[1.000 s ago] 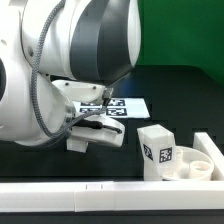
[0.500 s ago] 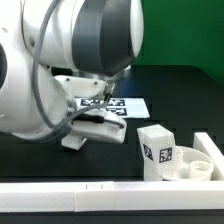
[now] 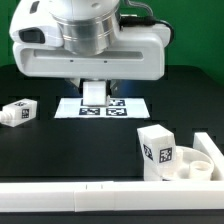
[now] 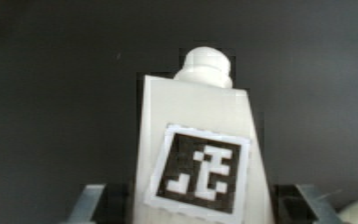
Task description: Assemble stool
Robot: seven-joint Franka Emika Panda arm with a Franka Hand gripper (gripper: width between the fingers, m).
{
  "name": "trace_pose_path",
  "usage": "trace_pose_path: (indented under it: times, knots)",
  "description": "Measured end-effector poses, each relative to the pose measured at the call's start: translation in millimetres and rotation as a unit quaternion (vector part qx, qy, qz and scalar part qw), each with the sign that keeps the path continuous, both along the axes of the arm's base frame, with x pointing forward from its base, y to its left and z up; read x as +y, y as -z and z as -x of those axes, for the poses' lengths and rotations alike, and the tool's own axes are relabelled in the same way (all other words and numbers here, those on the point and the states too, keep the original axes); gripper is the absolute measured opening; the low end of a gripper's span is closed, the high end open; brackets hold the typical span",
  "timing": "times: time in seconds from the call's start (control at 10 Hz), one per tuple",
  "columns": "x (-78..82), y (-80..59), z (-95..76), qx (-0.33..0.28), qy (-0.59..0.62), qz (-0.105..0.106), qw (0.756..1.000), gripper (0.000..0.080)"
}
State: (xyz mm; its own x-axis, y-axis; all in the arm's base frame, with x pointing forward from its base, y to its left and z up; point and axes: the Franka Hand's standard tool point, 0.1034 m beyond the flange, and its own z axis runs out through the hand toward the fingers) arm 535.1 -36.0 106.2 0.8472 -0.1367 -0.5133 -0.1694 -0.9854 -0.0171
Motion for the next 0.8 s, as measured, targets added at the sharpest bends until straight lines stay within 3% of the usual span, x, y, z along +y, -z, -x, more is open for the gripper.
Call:
trace_pose_path:
  times: [0.2,0.3,0.5,0.6,0.8]
  knots:
    - [0.8,-0.2,-16.3,-0.067,-0.001,0.015,0.998,0.0324]
    - [20.9,-15.3,-25.9,-0.112,-0.007,0.032,0.993,0.0323]
    - [86.1,-45.5,-46.8,-0.203,-0.014,0.039,0.978,0.0324]
    - [100.5,-45.6,-49.8,-0.216,-0.018,0.05,0.975,0.0324]
    - [102.3,-44.4,-61.2,-0.294,-0.016,0.049,0.954,0.0324]
